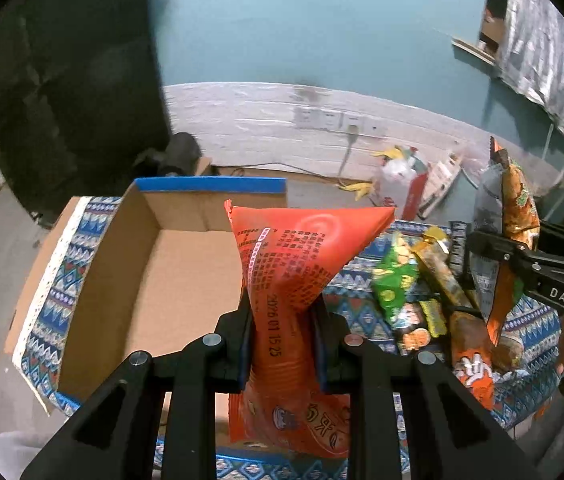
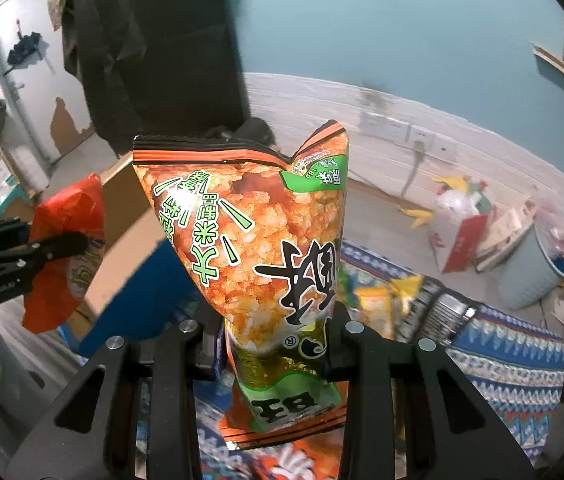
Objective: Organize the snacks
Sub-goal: 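Carry the orange bag with the left gripper into the box and release, then drop the green-labelled chip bag into the box with the right gripper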
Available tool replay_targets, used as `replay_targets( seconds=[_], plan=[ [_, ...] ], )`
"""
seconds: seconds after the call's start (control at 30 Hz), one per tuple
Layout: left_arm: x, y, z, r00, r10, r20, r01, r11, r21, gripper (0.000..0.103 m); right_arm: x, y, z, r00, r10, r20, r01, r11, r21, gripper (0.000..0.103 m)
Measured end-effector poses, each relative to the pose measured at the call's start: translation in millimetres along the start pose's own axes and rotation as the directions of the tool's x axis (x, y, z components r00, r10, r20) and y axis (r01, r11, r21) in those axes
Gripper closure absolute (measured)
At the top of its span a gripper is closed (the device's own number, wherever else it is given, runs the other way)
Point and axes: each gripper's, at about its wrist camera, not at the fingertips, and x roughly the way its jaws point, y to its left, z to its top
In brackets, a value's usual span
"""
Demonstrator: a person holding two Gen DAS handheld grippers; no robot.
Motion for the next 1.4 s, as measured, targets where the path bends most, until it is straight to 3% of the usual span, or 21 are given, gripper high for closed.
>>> replay_targets(
  seconds=[0.4,0.73,0.87,0.93,1.1,1.4],
  plan=[
    [18.6,62.8,-12.2,0.996,0.065,-0.057,-0.071,0.991,-0.113,0.079,33.0,55.1,30.0,0.996,0.090,-0.009,-0.090,0.995,-0.045,0.071],
    [55.2,89.5,-22.6,0.981,0.083,-0.174,-0.113,0.978,-0.175,0.076,55.1,101.5,47.5,0.986,0.167,-0.025,-0.168,0.983,-0.068,0.071],
    [64.1,97.4,-29.2,0.976,0.057,-0.211,-0.103,0.971,-0.216,0.067,61.8,113.5,53.7,0.979,0.199,-0.031,-0.201,0.978,-0.060,0.071],
    [61.4,100.0,-30.9,0.974,0.077,-0.211,-0.123,0.968,-0.217,0.067,66.4,118.8,56.5,0.976,0.216,-0.036,-0.218,0.974,-0.056,0.071],
    [41.4,110.4,-33.2,0.978,0.112,-0.178,-0.152,0.962,-0.229,0.053,79.4,135.8,62.8,0.968,0.246,-0.051,-0.249,0.967,-0.061,0.071],
    [19.5,132.9,-39.8,0.976,0.154,-0.156,-0.191,0.948,-0.253,0.052,113.4,160.6,63.4,0.958,0.262,-0.118,-0.270,0.961,-0.065,0.071]
  ],
)
